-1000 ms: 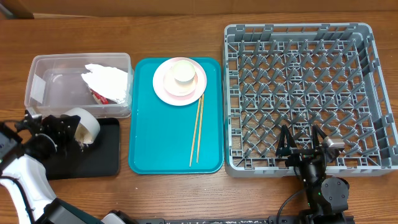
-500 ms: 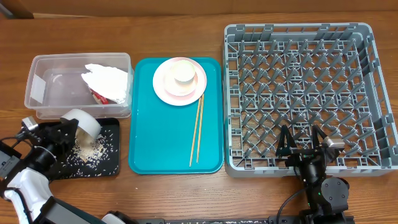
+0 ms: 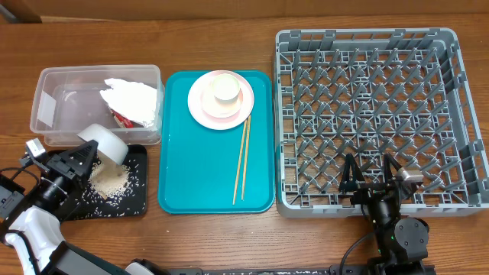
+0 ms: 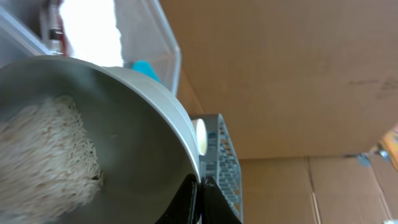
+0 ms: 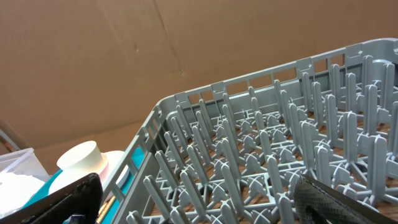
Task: Sort waste into correct bins and load items into the dishwasher
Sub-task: 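Tip the rice bowl over the black tray to pour out rice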
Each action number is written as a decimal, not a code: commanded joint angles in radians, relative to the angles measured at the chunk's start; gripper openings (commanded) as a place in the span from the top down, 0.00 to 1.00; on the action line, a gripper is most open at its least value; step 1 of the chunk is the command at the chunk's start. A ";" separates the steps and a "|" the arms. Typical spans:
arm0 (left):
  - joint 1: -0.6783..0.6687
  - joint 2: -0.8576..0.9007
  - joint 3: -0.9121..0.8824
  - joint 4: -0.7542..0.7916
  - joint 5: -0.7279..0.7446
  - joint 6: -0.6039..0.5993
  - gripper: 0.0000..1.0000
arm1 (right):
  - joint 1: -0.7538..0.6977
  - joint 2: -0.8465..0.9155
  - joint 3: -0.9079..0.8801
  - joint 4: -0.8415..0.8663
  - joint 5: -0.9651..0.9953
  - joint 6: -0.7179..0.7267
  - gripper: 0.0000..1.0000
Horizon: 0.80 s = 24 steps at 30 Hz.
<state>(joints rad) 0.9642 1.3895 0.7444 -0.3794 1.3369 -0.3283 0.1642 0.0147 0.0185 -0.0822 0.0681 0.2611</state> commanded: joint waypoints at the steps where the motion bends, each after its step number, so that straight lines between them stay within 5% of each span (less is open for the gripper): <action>1: 0.006 -0.016 -0.005 -0.001 0.075 0.037 0.96 | 0.002 -0.008 -0.010 0.005 0.011 -0.007 0.00; 24: 0.004 -0.016 -0.005 0.044 0.209 0.022 0.96 | 0.002 -0.008 -0.010 0.005 0.011 -0.007 0.00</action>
<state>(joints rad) 0.9642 1.3895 0.7444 -0.3355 1.4979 -0.3141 0.1642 0.0147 0.0185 -0.0822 0.0681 0.2600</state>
